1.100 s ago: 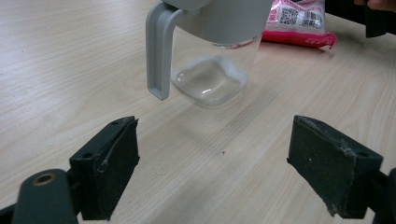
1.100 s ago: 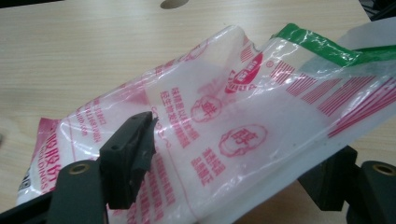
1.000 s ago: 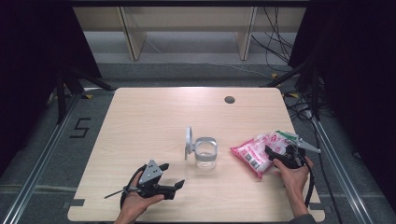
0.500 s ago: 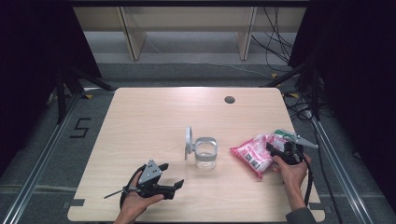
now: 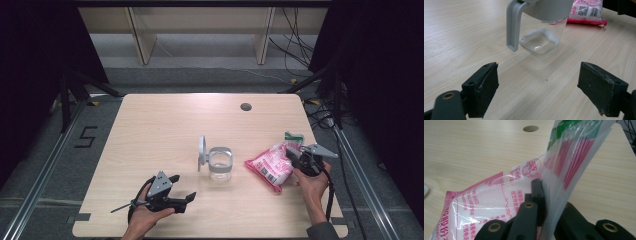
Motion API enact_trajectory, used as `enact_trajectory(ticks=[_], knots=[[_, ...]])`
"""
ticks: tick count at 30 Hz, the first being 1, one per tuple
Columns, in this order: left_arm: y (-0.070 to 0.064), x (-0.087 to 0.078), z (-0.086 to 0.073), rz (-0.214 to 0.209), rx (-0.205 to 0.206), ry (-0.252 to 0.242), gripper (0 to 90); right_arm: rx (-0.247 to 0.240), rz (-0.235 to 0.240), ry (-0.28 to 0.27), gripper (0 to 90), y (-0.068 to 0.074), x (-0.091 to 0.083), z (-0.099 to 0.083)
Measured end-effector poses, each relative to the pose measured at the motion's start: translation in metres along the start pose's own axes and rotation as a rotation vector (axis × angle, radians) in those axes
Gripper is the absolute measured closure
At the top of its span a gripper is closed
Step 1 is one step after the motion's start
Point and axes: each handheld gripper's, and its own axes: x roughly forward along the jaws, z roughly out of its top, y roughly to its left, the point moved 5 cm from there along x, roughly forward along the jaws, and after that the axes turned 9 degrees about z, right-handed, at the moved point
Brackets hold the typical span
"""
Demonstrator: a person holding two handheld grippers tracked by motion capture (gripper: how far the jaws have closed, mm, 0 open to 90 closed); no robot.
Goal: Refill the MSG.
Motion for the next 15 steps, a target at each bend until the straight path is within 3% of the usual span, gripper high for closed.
enact_trajectory(ticks=[3,6,7,8,9,11,12,15], knots=[[0.001,0.0,0.0,-0.002,0.002,-0.003,15.9,-0.054,0.005,-0.041,90.0,0.009,-0.005,0.008],[0.001,0.0,0.0,0.0,0.0,-0.003,15.9,-0.045,0.031,-0.055,90.0,0.024,-0.013,0.013],[0.001,0.0,0.0,0.0,0.0,-0.004,15.9,-0.086,0.046,-0.068,90.0,0.025,-0.015,0.016],[0.001,0.0,0.0,0.0,0.0,-0.005,15.9,-0.077,0.046,-0.066,90.0,0.03,-0.018,0.016],[0.001,0.0,0.0,0.001,0.0,-0.004,15.9,-0.111,0.058,-0.075,90.0,0.031,-0.019,0.017],[0.001,0.0,0.0,0.002,-0.002,-0.003,15.9,-0.087,0.063,-0.084,90.0,0.039,-0.024,0.018],[0.001,0.0,-0.001,0.003,-0.002,-0.002,15.9,-0.119,0.075,-0.09,90.0,0.039,-0.026,0.02],[0.001,0.001,-0.001,0.008,-0.005,-0.001,15.9,-0.112,0.089,-0.11,90.0,0.049,-0.03,0.022]])
